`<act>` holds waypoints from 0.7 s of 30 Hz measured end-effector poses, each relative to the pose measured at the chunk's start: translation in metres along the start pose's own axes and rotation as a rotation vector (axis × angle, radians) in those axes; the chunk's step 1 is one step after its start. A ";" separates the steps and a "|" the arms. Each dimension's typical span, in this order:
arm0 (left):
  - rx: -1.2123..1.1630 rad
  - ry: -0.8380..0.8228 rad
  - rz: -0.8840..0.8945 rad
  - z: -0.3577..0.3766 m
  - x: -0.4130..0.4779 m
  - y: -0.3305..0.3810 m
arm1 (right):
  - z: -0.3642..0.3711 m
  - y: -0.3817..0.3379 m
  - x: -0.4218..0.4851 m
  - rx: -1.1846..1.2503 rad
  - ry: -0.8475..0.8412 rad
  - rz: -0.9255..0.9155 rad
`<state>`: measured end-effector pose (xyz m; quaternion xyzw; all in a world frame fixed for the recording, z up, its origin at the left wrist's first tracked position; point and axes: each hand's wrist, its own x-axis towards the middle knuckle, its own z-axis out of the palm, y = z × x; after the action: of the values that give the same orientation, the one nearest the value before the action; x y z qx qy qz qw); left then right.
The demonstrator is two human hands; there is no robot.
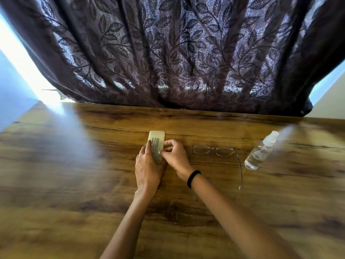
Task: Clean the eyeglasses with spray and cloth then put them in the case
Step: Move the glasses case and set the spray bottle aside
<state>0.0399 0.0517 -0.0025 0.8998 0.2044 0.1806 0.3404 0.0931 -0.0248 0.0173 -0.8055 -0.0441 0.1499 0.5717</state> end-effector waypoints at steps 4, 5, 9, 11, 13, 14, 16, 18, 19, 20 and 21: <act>-0.004 0.008 0.000 -0.001 -0.001 0.001 | 0.001 0.000 -0.001 0.015 0.010 0.004; -0.007 0.010 0.000 -0.001 -0.001 0.001 | 0.001 0.000 -0.001 0.019 0.013 0.004; -0.013 0.011 -0.003 -0.002 -0.003 0.003 | 0.000 -0.001 -0.003 0.017 0.013 0.004; -0.011 0.009 -0.001 -0.002 -0.004 0.003 | 0.000 -0.001 -0.004 0.013 0.010 0.007; -0.006 0.002 0.000 -0.003 -0.006 0.003 | -0.001 0.000 -0.006 0.002 0.009 0.006; -0.006 0.001 0.002 -0.003 -0.007 0.004 | -0.002 0.000 -0.007 -0.006 0.008 0.004; -0.012 0.000 0.012 -0.004 -0.010 0.003 | -0.003 0.001 -0.010 -0.024 0.008 0.000; -0.017 -0.009 0.020 -0.005 -0.012 0.004 | -0.003 0.003 -0.013 -0.034 0.009 -0.008; -0.014 -0.012 0.022 -0.005 -0.014 0.004 | -0.004 0.004 -0.014 -0.039 0.011 -0.012; -0.012 -0.013 0.022 -0.005 -0.015 0.004 | -0.004 0.004 -0.016 -0.043 0.013 -0.017; -0.010 -0.013 0.018 -0.005 -0.016 0.004 | -0.004 0.005 -0.018 -0.048 0.016 -0.021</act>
<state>0.0252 0.0440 0.0006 0.9012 0.1930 0.1788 0.3444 0.0770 -0.0344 0.0172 -0.8197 -0.0513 0.1363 0.5540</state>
